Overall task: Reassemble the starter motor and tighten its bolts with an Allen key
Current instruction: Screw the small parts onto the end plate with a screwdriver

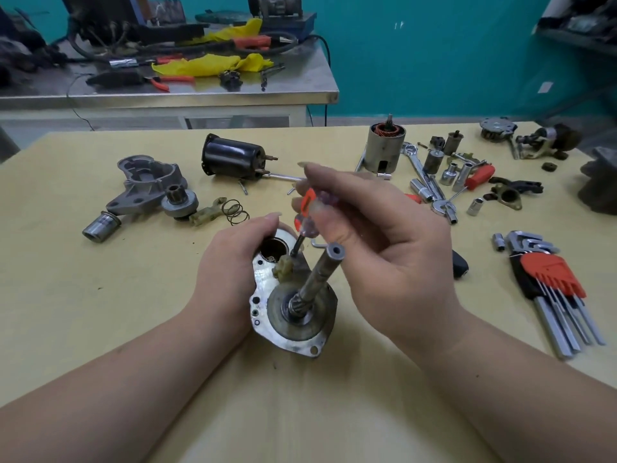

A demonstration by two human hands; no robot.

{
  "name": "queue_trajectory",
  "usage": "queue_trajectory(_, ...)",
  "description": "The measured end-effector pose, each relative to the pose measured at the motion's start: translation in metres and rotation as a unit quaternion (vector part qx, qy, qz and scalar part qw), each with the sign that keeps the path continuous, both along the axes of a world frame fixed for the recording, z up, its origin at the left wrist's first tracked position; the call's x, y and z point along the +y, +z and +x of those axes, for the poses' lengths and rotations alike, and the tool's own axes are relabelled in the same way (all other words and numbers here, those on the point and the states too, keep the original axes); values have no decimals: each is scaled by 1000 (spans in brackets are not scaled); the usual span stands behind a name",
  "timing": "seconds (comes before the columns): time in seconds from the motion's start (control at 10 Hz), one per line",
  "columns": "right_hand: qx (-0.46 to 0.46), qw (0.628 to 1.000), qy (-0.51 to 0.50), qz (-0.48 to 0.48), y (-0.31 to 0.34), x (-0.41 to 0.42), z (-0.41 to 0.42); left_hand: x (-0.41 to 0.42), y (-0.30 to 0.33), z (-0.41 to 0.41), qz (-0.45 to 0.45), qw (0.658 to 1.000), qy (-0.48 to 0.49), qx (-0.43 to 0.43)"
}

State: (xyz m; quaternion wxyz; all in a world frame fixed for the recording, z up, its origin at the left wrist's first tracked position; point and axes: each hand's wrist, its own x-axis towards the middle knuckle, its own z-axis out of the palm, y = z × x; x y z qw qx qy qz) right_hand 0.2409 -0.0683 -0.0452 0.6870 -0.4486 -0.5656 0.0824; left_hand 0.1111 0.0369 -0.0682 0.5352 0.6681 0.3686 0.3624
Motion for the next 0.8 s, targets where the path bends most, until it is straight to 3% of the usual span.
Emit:
queue_trajectory(0.1, -5, 999, -46, 3, 0, 2, -1, 0, -1, -2, 65, 997, 25, 43)
queue_trajectory(0.3, -26, 999, -25, 8, -7, 1, 0, -3, 3, 0, -92, 993, -1, -75)
queue_trajectory(0.4, 3, 999, -32, 8, -4, 2, -5, 1, -2, 0, 19, 1000, 6, 8)
queue_trajectory(0.5, 25, 997, -69, 0, -3, 2, -2, 0, -3, 0, -1, 1000, 14, -26)
queue_trajectory(0.6, 4, 998, -59, -5, -8, 1, 1, 0, -4, -1, -104, 990, -6, -99)
queue_trajectory(0.8, 6, 999, -36, 7, -4, 3, -3, 1, -9, 0, -85, 992, 2, -96)
